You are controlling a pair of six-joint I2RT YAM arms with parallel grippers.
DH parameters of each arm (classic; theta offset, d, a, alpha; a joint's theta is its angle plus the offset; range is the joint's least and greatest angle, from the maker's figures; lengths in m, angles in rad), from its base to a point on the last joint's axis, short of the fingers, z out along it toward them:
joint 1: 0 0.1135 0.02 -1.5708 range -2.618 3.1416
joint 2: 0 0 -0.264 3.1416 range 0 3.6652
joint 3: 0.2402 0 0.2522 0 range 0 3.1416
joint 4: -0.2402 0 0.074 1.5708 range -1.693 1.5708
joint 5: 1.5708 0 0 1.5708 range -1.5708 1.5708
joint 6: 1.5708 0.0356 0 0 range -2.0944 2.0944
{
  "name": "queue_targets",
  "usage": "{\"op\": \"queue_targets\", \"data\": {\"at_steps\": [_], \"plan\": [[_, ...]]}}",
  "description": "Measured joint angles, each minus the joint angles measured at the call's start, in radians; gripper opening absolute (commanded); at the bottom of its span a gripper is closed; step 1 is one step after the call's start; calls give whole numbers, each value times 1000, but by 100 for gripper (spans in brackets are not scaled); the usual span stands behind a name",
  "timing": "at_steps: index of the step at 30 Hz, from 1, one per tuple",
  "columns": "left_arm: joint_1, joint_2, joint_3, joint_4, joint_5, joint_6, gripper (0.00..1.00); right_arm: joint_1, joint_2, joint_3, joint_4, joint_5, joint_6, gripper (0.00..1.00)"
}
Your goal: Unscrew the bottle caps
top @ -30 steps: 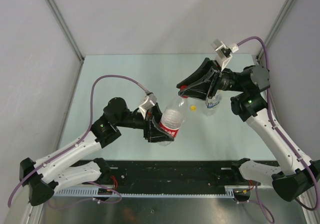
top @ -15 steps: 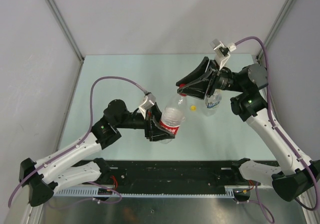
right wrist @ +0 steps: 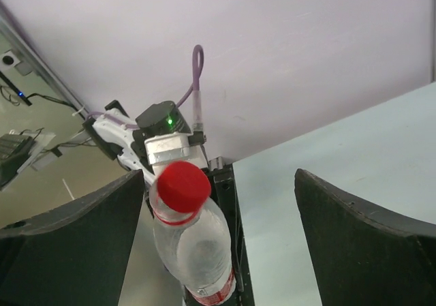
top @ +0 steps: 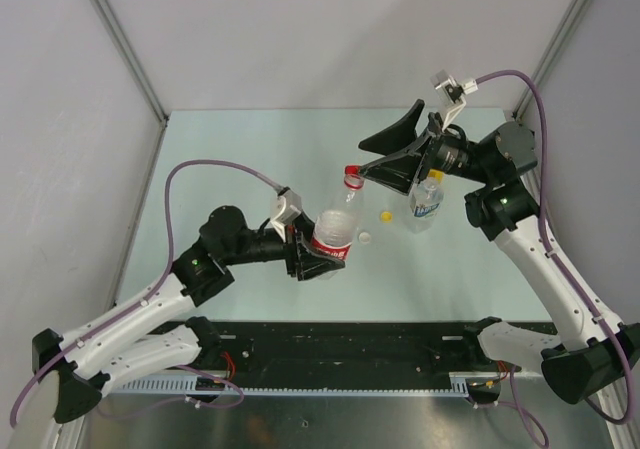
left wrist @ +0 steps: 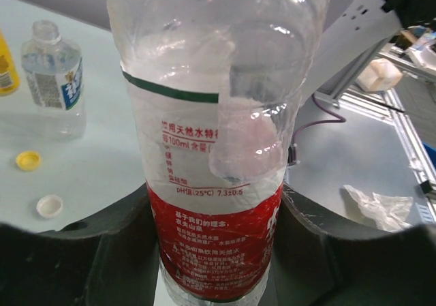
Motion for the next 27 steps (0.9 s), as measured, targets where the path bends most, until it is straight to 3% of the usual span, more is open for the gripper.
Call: {"op": "queue_targets", "data": {"at_steps": [27], "plan": [[0, -43, 6, -276, -336, 153, 0, -26, -1, 0, -175, 130, -66, 99]]}}
